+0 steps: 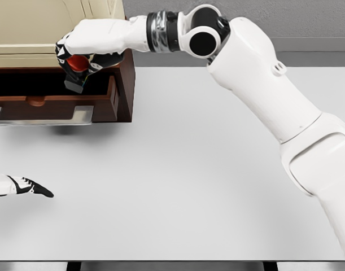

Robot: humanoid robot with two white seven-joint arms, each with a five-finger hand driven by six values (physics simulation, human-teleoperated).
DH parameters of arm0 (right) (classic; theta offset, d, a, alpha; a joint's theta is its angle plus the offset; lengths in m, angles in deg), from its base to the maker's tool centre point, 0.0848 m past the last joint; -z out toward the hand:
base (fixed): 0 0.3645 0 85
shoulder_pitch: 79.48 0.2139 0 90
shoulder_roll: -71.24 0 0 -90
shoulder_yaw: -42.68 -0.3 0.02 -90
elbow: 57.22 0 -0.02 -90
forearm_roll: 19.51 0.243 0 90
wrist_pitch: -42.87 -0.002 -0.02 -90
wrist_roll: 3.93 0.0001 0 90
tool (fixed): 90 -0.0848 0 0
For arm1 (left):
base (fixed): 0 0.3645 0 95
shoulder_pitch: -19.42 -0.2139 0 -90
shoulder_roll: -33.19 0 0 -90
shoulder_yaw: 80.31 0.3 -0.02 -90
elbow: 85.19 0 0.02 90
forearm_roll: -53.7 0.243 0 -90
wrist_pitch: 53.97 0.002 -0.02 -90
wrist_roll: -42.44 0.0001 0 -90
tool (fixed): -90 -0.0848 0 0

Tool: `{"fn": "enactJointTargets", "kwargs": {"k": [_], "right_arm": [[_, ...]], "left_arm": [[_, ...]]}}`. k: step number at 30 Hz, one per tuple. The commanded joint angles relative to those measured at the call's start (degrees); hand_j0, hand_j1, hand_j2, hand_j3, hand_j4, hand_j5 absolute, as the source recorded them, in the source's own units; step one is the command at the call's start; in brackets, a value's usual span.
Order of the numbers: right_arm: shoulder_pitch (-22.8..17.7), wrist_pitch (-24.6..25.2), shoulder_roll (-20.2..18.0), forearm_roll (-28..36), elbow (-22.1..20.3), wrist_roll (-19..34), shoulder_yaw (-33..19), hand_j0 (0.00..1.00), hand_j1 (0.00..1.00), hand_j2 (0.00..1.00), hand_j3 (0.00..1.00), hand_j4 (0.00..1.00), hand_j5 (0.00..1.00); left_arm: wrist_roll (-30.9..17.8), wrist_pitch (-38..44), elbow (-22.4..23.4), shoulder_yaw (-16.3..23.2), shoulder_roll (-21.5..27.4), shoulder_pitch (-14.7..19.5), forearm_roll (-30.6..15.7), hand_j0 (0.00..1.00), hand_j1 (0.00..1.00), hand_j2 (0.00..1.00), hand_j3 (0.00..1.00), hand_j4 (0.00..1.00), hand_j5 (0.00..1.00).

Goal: Open the cabinet drawer with left arm, and place a switch into the drawer with right arm

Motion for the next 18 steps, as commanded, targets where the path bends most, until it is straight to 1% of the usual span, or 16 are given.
{"fn": "enactJointTargets", "kwargs": {"k": [1, 3, 4, 13, 18], "right_arm": [[0.09, 0.18, 0.47, 0.35, 0.93, -0.05, -0.16, 0.26, 0.26, 0.26, 0.26, 0.26, 0.26], [0.18, 0.18, 0.65, 0.35, 1.54, -0.05, -0.16, 0.26, 0.26, 0.26, 0.26, 0.26, 0.26], [0.35, 0.18, 1.18, 0.35, 2.86, -0.05, -0.16, 0.25, 0.25, 0.25, 0.25, 0.25, 0.25], [1.14, 0.18, 1.18, -0.09, 6.90, -0.05, -0.07, 0.25, 0.25, 0.25, 0.25, 0.25, 0.25], [1.32, 0.18, 1.18, -0.09, 7.17, -0.05, -0.07, 0.25, 0.25, 0.25, 0.25, 0.25, 0.25]], "left_arm": [[0.00, 0.11, 0.00, -0.05, 0.03, 0.00, -0.39, 1.00, 1.00, 1.00, 1.00, 1.00, 1.00], [0.00, 0.11, 0.00, -0.05, 0.03, 0.00, -0.39, 1.00, 1.00, 1.00, 1.00, 1.00, 1.00], [0.00, 0.11, 0.00, -0.05, 0.03, 0.00, -0.39, 1.00, 1.00, 1.00, 1.00, 1.00, 1.00], [0.00, 0.11, 0.00, 0.04, 0.03, 0.00, -0.39, 1.00, 1.00, 1.00, 1.00, 1.00, 1.00], [0.00, 0.11, 0.00, -0.05, 0.03, 0.00, -0.39, 1.00, 1.00, 1.00, 1.00, 1.00, 1.00]]}}
